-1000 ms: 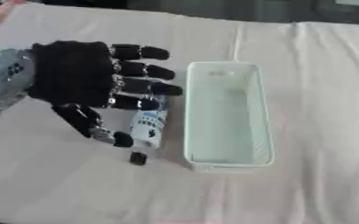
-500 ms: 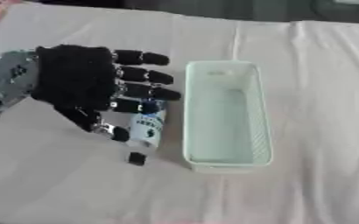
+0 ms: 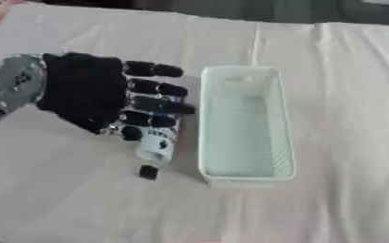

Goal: Pick up objects on the table and place them in the box.

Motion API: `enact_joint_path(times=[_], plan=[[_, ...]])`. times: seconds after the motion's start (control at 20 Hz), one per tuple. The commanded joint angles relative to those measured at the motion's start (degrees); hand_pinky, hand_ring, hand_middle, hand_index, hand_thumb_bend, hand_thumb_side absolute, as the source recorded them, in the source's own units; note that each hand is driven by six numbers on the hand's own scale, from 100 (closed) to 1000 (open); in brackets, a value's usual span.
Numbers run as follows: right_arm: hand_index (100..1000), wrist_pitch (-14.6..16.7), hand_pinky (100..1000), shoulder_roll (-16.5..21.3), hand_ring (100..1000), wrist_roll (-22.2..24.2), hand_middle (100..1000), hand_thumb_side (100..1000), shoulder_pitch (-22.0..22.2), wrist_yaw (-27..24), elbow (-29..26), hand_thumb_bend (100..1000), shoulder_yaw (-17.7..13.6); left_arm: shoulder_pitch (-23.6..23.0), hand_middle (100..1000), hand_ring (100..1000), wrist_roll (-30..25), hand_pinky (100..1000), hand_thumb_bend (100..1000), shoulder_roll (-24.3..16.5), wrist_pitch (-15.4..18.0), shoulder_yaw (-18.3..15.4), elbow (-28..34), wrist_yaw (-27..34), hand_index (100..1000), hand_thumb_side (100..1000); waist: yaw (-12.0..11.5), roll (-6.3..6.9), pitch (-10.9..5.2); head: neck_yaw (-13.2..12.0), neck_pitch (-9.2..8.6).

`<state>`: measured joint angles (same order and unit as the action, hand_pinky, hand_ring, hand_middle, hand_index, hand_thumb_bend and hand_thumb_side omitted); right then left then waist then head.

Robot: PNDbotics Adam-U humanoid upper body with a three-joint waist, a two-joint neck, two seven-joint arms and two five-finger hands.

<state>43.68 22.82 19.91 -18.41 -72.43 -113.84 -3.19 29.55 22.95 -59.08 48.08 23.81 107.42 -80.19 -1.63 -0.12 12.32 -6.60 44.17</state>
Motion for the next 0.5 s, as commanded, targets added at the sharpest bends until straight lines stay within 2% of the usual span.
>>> enact_joint_path(times=[0.05, 0.15, 0.25, 0.5], plan=[[567, 1.55, 172, 0.78, 323, 1.59, 432, 1000, -0.65, -0.09, -0.76, 100, -0.06, 1.22, 995, 928, -0.58, 1000, 393, -1.88, 1.05, -0.2, 0.06, -1.82, 871, 335, 0.07, 0.15, -0.63, -0.18, -0.05], [567, 1.54, 172, 0.79, 323, 1.59, 432, 1000, -0.66, -0.11, -0.76, 100, -0.05, 1.43, 994, 928, -0.91, 1000, 400, -1.91, 1.23, -0.09, 0.12, -2.82, 870, 335, 0.1, 0.16, -0.62, -0.19, -0.05], [567, 1.49, 172, 0.83, 323, 1.51, 432, 1000, -0.79, -0.15, -0.76, 100, -0.05, 1.51, 993, 928, -1.16, 1000, 473, -2.03, 1.65, 0.04, 0.03, -4.38, 875, 325, 0.24, 0.24, -0.59, -0.25, -0.05], [567, 1.18, 172, 0.92, 323, 1.06, 432, 1000, -1.27, -0.21, -0.76, 100, -0.13, 1.42, 992, 928, -0.29, 1000, 478, -1.89, 2.64, 0.44, -0.91, -8.49, 877, 323, 0.56, 0.44, -0.4, -0.37, -0.05]])
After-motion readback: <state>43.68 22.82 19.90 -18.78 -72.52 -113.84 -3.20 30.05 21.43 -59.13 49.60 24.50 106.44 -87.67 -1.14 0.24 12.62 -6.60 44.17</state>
